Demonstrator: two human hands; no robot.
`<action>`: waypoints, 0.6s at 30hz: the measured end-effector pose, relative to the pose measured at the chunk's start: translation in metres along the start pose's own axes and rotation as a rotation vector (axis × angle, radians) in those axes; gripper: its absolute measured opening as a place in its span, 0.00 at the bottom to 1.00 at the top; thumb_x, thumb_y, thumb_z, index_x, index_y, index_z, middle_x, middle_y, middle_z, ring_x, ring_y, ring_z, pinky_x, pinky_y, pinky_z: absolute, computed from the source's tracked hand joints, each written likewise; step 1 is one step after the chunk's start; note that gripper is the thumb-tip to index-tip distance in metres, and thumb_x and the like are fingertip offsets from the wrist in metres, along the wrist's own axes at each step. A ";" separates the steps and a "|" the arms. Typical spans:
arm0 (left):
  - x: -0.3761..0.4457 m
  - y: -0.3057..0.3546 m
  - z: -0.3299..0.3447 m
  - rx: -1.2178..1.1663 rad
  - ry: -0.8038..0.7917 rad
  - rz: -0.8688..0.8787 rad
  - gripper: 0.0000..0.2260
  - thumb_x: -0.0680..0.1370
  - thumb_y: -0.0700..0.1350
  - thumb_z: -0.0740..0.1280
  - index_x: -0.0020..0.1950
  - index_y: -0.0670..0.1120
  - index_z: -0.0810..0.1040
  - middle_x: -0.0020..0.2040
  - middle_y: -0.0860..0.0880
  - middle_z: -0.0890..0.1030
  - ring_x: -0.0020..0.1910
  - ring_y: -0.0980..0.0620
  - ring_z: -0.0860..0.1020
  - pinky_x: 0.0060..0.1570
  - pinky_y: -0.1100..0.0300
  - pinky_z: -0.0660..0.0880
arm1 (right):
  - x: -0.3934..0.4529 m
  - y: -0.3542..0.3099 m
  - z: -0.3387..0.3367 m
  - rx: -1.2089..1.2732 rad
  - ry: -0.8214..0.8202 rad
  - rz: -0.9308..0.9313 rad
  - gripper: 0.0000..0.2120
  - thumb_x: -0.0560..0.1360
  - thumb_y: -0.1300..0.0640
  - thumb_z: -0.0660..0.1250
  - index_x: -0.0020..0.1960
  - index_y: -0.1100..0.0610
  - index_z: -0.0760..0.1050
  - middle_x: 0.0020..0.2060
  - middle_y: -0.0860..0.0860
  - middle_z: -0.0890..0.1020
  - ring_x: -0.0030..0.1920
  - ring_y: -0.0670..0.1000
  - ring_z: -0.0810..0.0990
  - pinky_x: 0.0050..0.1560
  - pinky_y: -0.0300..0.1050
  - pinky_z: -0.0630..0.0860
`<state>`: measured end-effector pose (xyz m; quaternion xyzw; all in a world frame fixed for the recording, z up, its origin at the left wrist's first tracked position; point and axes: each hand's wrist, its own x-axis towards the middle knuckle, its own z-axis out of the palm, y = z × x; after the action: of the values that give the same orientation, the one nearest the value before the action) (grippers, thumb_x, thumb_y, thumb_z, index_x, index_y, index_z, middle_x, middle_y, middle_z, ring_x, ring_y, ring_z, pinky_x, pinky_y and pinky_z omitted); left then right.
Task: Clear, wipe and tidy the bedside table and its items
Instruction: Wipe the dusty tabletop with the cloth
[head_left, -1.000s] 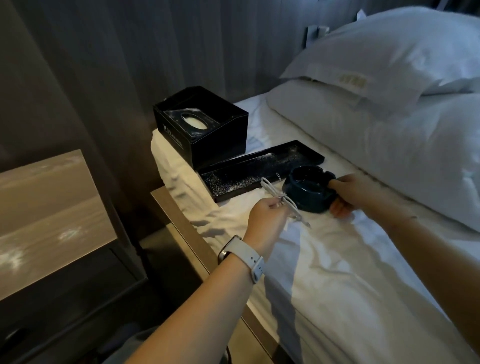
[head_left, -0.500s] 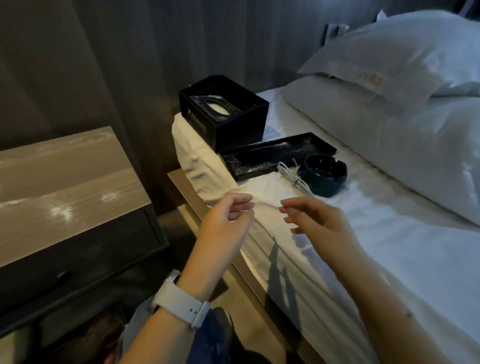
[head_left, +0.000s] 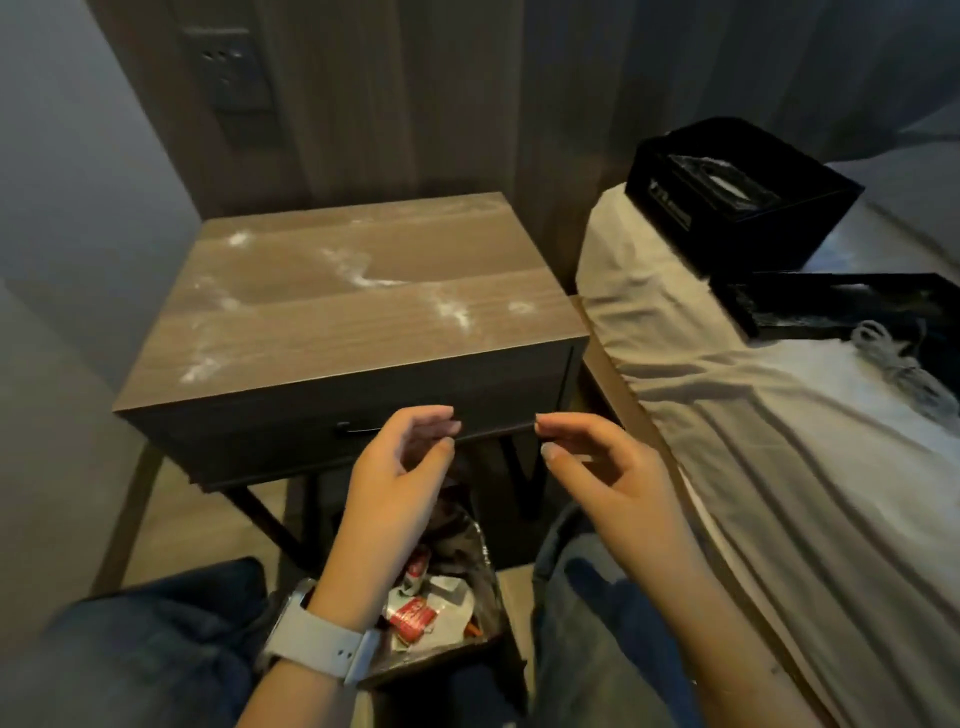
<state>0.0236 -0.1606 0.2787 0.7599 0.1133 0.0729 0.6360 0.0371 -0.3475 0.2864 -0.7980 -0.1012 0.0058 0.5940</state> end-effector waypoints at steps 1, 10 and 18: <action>0.000 -0.007 -0.013 0.003 0.026 0.001 0.12 0.78 0.38 0.66 0.55 0.53 0.79 0.51 0.55 0.83 0.52 0.63 0.79 0.54 0.63 0.74 | 0.003 -0.001 0.014 -0.014 -0.030 -0.008 0.13 0.75 0.59 0.67 0.58 0.50 0.78 0.51 0.42 0.81 0.52 0.37 0.79 0.52 0.31 0.75; 0.011 -0.064 -0.097 0.070 0.163 -0.032 0.13 0.77 0.36 0.65 0.55 0.54 0.77 0.50 0.56 0.81 0.51 0.64 0.78 0.51 0.69 0.71 | 0.052 0.033 0.125 -0.538 -0.231 -0.205 0.15 0.77 0.52 0.65 0.63 0.49 0.74 0.59 0.41 0.75 0.63 0.39 0.69 0.64 0.34 0.65; 0.014 -0.086 -0.125 0.057 0.216 -0.082 0.15 0.78 0.37 0.65 0.52 0.59 0.75 0.50 0.56 0.81 0.50 0.67 0.77 0.46 0.74 0.71 | 0.101 0.069 0.181 -0.872 -0.157 -0.343 0.14 0.78 0.49 0.64 0.60 0.54 0.78 0.50 0.48 0.80 0.54 0.51 0.78 0.59 0.49 0.70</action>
<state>-0.0018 -0.0244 0.2166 0.7602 0.2142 0.1251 0.6005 0.1237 -0.1778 0.1790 -0.9418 -0.2692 -0.0752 0.1868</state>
